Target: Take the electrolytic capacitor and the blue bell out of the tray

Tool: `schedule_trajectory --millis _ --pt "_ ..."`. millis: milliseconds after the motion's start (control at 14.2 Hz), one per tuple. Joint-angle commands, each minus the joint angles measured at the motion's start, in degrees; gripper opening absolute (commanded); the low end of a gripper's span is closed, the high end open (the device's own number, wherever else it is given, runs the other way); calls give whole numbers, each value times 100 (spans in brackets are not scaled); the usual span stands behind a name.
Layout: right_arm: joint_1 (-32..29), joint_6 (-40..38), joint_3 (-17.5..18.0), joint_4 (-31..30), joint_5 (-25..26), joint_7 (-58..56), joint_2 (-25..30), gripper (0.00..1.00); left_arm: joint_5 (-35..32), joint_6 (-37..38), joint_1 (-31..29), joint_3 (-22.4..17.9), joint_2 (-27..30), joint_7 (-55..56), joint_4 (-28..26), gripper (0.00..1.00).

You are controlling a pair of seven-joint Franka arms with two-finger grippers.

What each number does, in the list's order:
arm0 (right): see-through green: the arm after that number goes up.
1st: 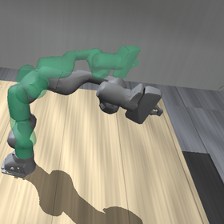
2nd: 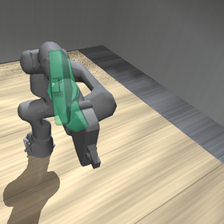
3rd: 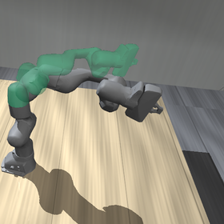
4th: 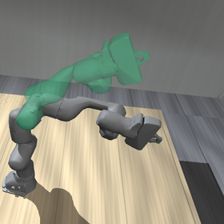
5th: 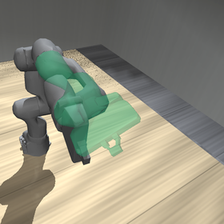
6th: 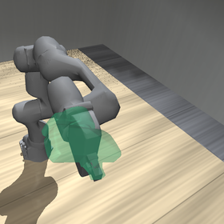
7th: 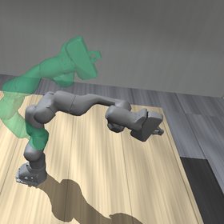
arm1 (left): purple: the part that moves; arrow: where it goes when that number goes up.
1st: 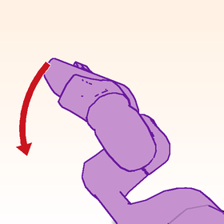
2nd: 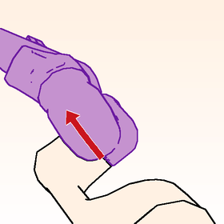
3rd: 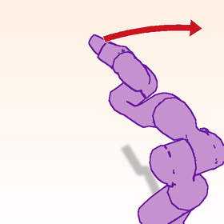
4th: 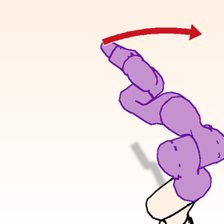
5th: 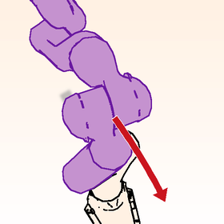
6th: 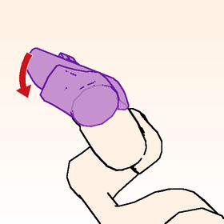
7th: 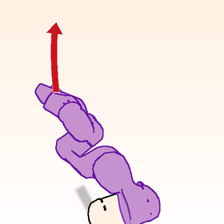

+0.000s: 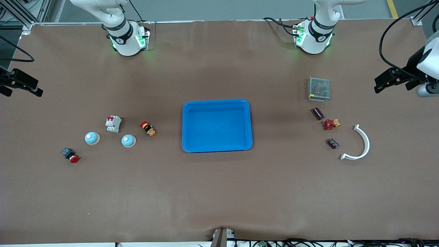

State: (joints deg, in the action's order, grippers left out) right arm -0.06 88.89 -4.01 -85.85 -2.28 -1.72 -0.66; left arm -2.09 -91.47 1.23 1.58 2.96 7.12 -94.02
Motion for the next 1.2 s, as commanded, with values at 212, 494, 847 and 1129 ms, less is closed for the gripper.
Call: schedule_trajectory --millis 212,494,847,1129 --pt "112 6 -83 24 -10 434 49 100 121 33 -53 36 82 -115 -20 100" --pt "77 -3 -109 51 26 409 -153 100 121 33 -53 36 82 -115 -20 100" --pt "24 -47 -127 43 43 453 -268 100 121 33 -44 36 56 -106 -11 100" --pt "15 -82 -127 43 43 436 -259 100 121 24 -44 36 47 -97 -11 100"
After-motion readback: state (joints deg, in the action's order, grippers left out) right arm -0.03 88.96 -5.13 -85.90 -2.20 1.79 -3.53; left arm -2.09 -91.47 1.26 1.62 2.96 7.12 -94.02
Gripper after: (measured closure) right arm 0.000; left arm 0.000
